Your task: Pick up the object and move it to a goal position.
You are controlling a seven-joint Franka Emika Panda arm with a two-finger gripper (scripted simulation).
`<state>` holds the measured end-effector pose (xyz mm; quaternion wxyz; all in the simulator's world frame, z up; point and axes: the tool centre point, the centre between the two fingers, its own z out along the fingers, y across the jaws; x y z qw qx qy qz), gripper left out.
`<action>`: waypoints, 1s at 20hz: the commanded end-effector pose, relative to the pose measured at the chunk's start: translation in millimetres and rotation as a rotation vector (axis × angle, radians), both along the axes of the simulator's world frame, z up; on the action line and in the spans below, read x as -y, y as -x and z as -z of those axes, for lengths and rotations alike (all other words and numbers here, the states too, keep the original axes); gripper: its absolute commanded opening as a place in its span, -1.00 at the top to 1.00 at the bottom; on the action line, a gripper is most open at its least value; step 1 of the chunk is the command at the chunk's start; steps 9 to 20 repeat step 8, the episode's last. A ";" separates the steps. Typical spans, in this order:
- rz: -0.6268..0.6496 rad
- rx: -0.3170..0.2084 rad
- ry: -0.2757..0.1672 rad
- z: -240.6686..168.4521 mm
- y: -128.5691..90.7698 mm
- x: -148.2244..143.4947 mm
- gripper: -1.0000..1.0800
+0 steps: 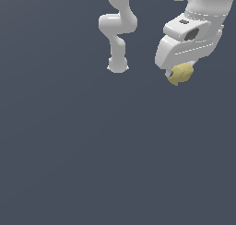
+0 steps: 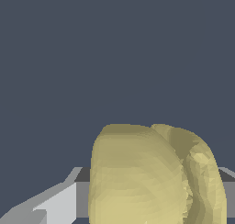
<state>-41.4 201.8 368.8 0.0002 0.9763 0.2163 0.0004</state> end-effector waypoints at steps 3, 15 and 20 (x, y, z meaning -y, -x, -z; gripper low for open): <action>0.001 -0.001 0.000 -10.4 -3.1 -8.1 1.00; 0.001 -0.001 0.000 -13.9 -4.3 -11.0 1.00; 0.001 -0.001 0.000 -13.9 -4.3 -11.0 1.00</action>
